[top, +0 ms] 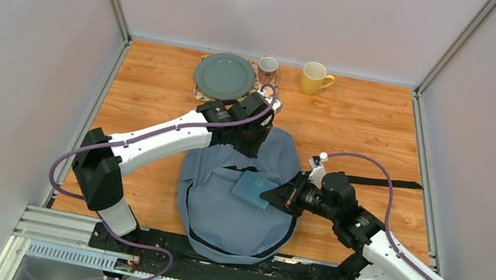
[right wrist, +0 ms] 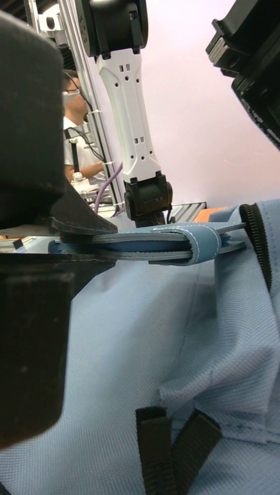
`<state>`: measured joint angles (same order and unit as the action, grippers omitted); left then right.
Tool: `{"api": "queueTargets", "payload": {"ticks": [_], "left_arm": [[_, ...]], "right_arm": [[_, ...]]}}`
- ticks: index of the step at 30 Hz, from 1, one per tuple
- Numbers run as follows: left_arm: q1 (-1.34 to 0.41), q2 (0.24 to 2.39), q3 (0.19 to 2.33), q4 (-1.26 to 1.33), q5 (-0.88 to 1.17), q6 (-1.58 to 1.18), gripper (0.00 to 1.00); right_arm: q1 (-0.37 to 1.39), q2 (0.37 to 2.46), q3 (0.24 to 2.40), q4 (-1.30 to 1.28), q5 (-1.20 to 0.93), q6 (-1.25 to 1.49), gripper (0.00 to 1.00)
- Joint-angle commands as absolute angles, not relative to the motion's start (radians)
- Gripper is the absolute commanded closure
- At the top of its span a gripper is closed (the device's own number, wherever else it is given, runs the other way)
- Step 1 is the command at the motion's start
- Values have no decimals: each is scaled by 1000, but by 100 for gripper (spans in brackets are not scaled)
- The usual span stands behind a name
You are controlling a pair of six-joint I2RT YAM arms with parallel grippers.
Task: Pack the student bag
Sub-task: Place the personal item in the student bag.
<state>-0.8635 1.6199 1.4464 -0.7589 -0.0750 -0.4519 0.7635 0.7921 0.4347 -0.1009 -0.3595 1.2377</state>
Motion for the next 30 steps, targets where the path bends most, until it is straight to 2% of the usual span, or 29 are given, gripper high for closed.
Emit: {"api": "queueTargets", "payload": {"ticks": [1,6,8,13,19,23,30], "left_arm": [[-854,1556,1477,-666,-29,-460,100],[-854,1523,1440,-634,-6,-472,100],[-854,1522,1443,-638,-6,-472,100],[-856,1513,1437,-634,-6,-477,100],[-856,1486,1387,-614,35,-491,100],[-854,1454,1327,-559,66,-534,100],[-854,1440,1287,-473,75,-620,100]], "right_arm": [[750,822,445,39,-275,1217,100],[738,903,396,201,-244,1308,100],[738,902,390,190,-218,1322,100],[739,832,339,123,-152,1393,100],[739,729,238,205,-3,1424,100],[738,730,258,242,118,1395,100],[695,827,343,333,143,1344,100]]}}
